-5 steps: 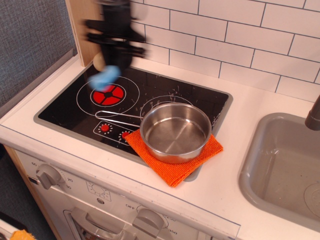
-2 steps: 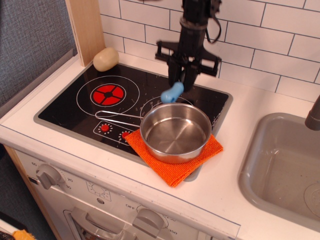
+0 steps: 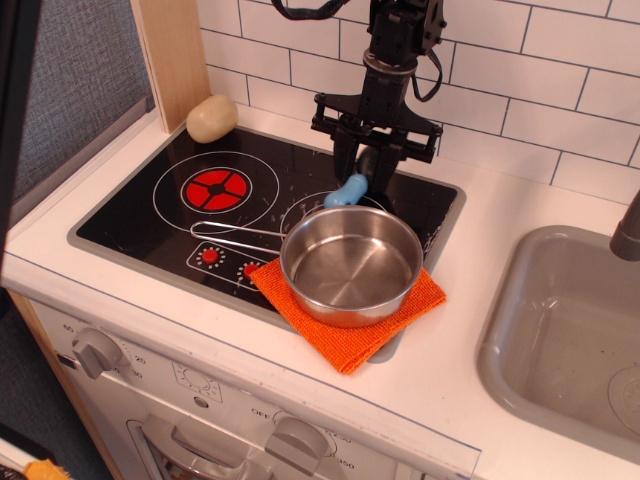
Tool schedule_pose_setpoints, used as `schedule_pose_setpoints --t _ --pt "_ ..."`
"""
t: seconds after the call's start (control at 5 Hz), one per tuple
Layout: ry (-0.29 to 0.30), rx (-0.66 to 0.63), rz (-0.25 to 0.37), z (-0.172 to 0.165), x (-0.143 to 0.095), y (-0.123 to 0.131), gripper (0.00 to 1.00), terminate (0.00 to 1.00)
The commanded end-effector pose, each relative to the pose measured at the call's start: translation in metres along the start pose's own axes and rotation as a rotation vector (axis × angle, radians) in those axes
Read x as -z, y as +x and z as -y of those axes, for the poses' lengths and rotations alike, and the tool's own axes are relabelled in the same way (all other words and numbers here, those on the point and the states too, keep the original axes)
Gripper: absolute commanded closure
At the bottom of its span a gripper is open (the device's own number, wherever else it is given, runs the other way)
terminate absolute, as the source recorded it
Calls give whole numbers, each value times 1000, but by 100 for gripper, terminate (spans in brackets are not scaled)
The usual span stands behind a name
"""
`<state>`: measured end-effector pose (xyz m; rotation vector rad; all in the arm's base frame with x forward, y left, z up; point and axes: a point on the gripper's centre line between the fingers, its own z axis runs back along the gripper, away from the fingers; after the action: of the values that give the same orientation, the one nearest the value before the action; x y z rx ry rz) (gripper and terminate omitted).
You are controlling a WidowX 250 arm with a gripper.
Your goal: Move the blue-handled scoop to the upper-mid part of the stove.
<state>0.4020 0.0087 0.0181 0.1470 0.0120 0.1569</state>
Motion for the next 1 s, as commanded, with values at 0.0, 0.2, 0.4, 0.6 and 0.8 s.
schedule_pose_setpoints --t 0.0,0.2,0.4,0.6,0.8 --pt "-4 90 155 -3 -68 -4 0 0" --pt "-1 94 172 -7 -93 -19 0 0" --pt "-21 102 165 -9 -94 -31 0 0" --pt "-21 102 165 -9 -94 -31 0 0" --pt "-21 102 165 -9 -94 -31 0 0"
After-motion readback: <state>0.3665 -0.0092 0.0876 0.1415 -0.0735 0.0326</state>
